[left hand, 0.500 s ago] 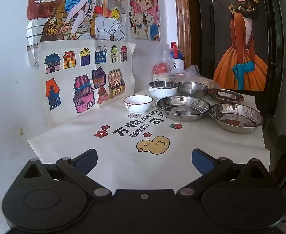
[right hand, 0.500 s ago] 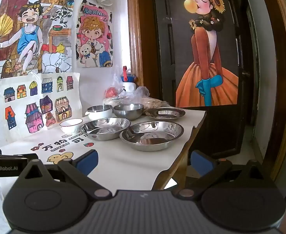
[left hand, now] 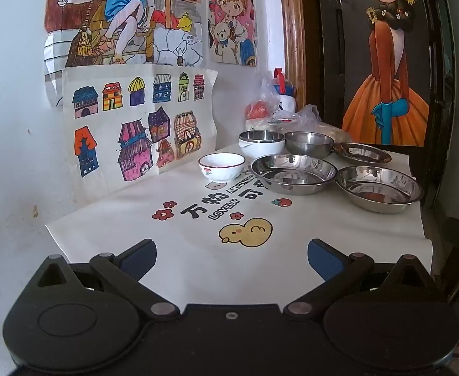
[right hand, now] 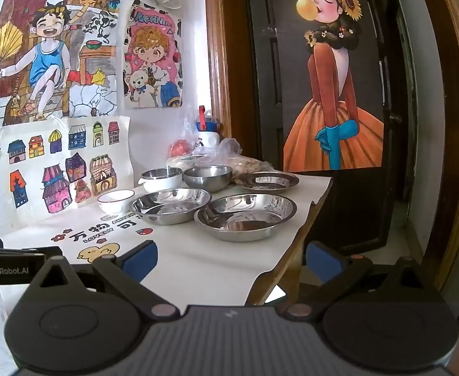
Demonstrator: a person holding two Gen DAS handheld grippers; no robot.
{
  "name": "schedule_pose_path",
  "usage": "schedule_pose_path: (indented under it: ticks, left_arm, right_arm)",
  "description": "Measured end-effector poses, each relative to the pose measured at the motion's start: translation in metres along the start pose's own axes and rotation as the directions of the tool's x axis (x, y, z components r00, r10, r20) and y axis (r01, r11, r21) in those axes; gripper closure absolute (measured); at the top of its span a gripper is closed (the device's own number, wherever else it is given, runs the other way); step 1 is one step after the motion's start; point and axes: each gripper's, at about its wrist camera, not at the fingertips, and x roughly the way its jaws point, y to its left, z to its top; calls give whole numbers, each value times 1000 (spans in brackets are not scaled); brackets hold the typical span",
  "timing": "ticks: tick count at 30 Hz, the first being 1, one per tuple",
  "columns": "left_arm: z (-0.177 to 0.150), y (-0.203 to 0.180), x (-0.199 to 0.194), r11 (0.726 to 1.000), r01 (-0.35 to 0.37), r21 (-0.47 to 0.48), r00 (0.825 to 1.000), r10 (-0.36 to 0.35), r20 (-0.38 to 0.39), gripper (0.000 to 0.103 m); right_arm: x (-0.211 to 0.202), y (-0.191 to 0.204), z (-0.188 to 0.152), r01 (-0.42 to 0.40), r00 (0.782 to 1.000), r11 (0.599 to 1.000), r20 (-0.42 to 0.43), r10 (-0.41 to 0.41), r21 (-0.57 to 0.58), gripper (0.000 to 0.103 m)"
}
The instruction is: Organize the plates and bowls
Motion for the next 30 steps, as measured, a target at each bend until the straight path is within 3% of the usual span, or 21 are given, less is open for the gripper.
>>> schedule_pose_path:
  ticks: [30]
  left_arm:
    - [3,-2,-3,1000,2,-1,1000,-2,7,1]
  right_arm:
    - [-1,1,-1,-2,1000,1000,0,2,0,0]
